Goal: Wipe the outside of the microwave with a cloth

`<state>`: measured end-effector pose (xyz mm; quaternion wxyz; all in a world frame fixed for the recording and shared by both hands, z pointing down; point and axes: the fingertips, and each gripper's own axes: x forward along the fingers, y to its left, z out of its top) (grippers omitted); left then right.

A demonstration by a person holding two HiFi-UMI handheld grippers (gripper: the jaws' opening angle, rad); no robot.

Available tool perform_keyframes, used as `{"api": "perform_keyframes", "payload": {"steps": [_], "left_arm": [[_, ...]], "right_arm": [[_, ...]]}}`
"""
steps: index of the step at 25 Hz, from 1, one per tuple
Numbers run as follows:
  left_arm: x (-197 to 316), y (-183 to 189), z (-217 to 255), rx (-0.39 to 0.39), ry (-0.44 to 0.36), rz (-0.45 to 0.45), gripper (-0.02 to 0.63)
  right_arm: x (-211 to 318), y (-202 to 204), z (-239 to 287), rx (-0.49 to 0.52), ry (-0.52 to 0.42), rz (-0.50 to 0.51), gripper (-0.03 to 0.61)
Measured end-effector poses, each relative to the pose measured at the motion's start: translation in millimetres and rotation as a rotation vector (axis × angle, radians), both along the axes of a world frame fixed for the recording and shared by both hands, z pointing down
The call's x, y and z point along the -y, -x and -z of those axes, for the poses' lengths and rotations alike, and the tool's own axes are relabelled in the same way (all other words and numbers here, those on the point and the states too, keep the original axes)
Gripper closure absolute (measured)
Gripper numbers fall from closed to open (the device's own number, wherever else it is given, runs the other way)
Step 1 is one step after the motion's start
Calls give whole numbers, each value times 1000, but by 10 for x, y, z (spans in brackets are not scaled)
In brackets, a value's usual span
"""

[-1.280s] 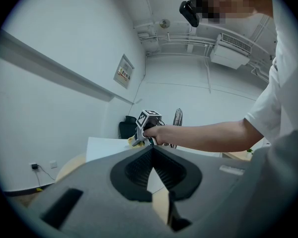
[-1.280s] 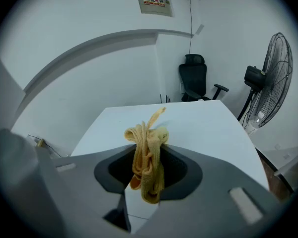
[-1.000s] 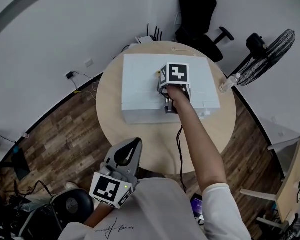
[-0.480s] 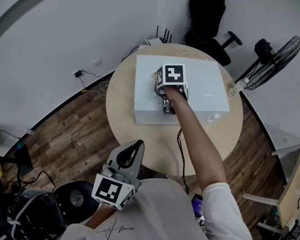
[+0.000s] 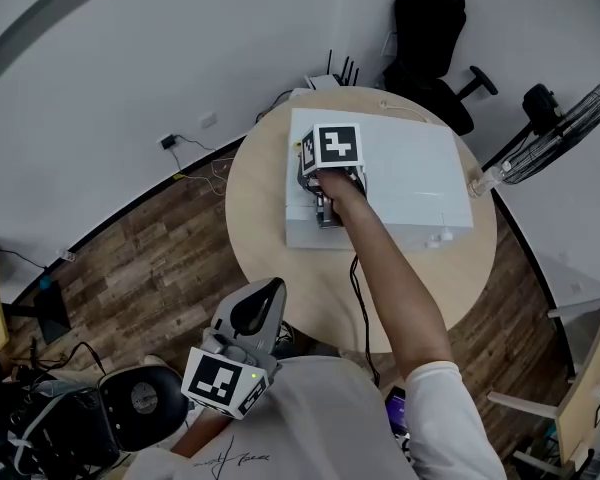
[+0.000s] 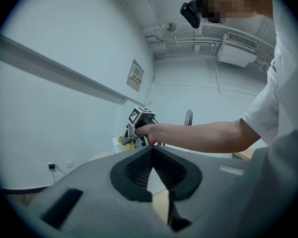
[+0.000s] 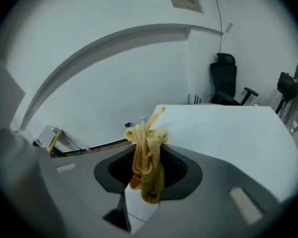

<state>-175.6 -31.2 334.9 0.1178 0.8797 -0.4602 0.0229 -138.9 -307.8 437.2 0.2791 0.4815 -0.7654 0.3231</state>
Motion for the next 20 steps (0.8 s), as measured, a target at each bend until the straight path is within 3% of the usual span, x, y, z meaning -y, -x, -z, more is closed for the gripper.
{"api": "perform_keyframes", "payload": {"steps": [4,7,11,15,20], "left_arm": [[-2,49,-6,-1,5,11,620],[4,38,10,-1,-2,10,620],[-38,4,17,-2,-9,0,620],[24,-60,15,-16,-10,-19,620],[82,-351,20,-22,-14,-100,620]], "right_arm": [[-22,223,9,29,9,41,459],[-109,449,22,148,48,88,457],[-227,483,76,207,47,111,457],[-226,306,182,243,41,103,456],[-200,-294,260,239,13,32,456]]}}
